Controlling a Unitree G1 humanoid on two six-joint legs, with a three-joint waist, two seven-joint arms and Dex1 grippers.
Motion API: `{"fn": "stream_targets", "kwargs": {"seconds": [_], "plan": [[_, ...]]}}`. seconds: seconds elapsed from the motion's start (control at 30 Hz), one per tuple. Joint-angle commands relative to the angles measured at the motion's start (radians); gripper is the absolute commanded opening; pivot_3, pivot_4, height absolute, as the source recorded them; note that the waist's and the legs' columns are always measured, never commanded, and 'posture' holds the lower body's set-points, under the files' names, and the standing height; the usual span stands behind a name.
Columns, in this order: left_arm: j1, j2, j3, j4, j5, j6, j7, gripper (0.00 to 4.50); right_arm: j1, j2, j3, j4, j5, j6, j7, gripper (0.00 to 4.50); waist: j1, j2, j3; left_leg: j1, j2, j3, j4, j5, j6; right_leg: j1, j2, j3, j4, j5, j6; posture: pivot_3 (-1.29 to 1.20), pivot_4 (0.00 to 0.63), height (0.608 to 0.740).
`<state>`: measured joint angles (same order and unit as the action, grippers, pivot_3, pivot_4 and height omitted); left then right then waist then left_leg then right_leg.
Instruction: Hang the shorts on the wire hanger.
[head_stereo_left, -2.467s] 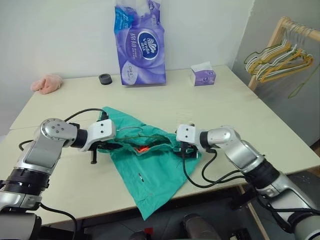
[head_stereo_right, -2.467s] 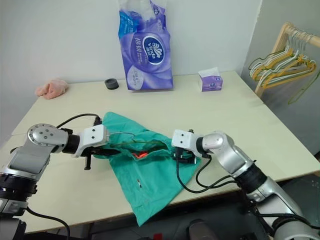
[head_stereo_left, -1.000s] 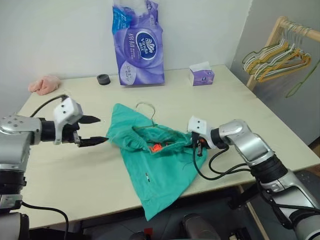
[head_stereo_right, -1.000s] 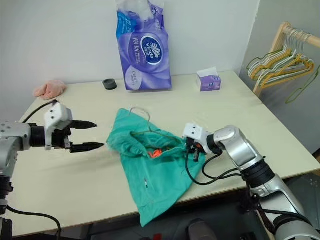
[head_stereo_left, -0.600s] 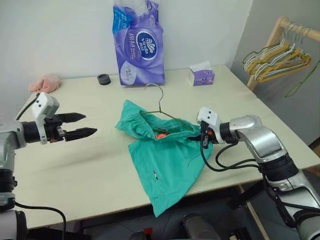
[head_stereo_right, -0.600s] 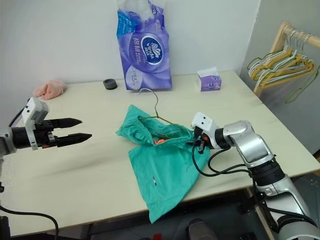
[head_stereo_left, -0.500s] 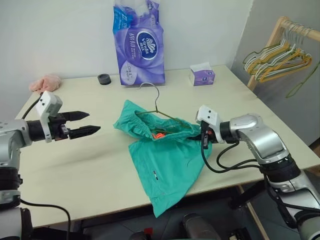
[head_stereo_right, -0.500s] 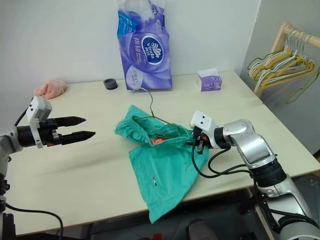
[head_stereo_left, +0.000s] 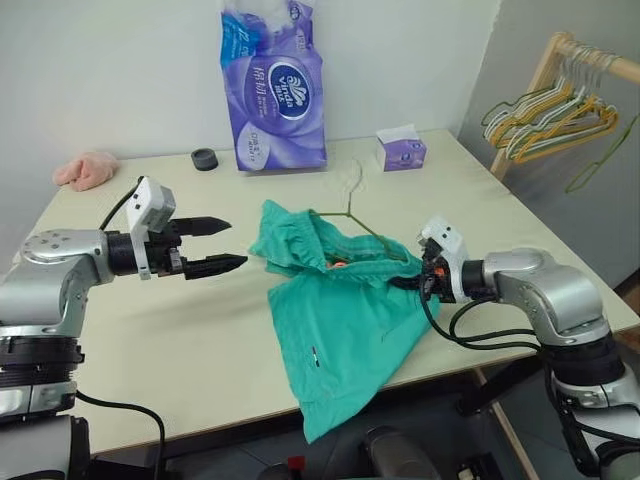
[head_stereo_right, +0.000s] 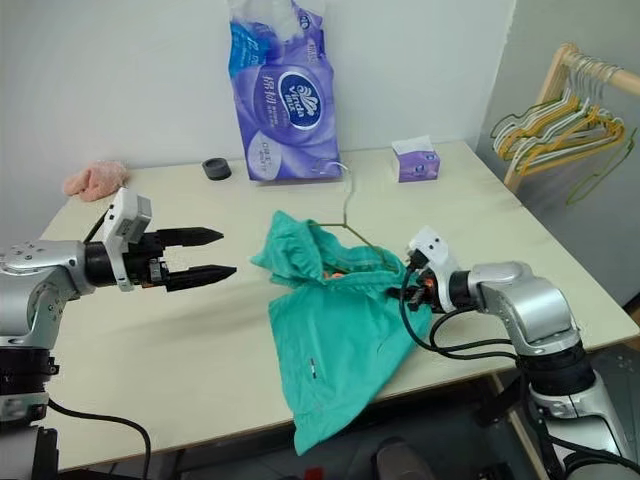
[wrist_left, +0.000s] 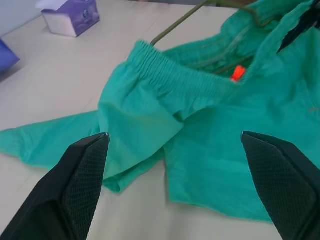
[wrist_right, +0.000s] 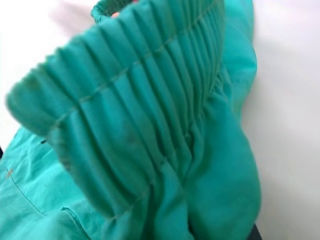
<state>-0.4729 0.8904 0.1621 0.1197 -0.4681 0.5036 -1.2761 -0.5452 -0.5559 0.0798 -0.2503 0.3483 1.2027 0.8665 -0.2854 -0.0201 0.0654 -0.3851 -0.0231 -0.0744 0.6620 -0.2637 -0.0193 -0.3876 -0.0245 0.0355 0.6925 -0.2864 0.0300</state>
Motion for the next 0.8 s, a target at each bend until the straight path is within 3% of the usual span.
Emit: {"fn": "stream_targets", "kwargs": {"seconds": [0.03, 0.23, 0.37, 0.67, 0.8], "plan": [[0.002, -0.003, 0.025, -0.026, -0.028, 0.022, 0.021, 4.45, 0.0, -0.015, -0.075, -0.05, 0.047, 0.03, -0.039, 0.0, -0.003, 0.0, 0.0, 0.0, 0.0, 0.0, 0.0, 0.0, 0.0, 0.0, 0.0, 0.0, 0.0, 0.0, 0.0, -0.34, 0.022, 0.74], [-0.01, -0.03, 0.044, -0.016, -0.044, 0.04, 0.083, 4.45, 0.02, 0.003, -0.163, -0.077, 0.083, 0.037, -0.125, 0.0, -0.015, 0.0, 0.0, 0.0, 0.0, 0.0, 0.0, 0.0, 0.0, 0.0, 0.0, 0.0, 0.0, 0.0, 0.0, -0.36, 0.023, 0.74], [-0.005, -0.062, 0.036, -0.104, -0.102, 0.1, 0.117, 4.45, 0.052, 0.012, -0.249, -0.094, 0.096, 0.067, -0.203, 0.0, -0.019, 0.0, 0.0, 0.0, 0.0, 0.0, 0.0, 0.0, 0.0, 0.0, 0.0, 0.0, 0.0, 0.0, 0.001, -0.38, 0.026, 0.74], [-0.007, -0.122, -0.008, -0.284, -0.258, 0.268, 0.137, 4.45, 0.299, -0.05, -0.498, -0.301, 0.166, 0.208, -0.269, 0.0, -0.034, 0.003, 0.001, -0.001, 0.0, 0.003, 0.0, 0.0, 0.0, 0.001, 0.001, 0.001, -0.001, -0.001, 0.002, -0.46, 0.047, 0.74], [-0.088, -0.184, -0.082, -0.261, -0.262, 0.273, 0.125, 4.45, 0.435, -0.065, -0.694, -0.4, 0.17, 0.303, -0.286, 0.0, -0.046, 0.005, 0.002, 0.0, 0.0, 0.003, 0.0, 0.0, 0.001, 0.002, 0.003, 0.001, -0.001, -0.002, 0.003, -0.54, 0.063, 0.74]]}}
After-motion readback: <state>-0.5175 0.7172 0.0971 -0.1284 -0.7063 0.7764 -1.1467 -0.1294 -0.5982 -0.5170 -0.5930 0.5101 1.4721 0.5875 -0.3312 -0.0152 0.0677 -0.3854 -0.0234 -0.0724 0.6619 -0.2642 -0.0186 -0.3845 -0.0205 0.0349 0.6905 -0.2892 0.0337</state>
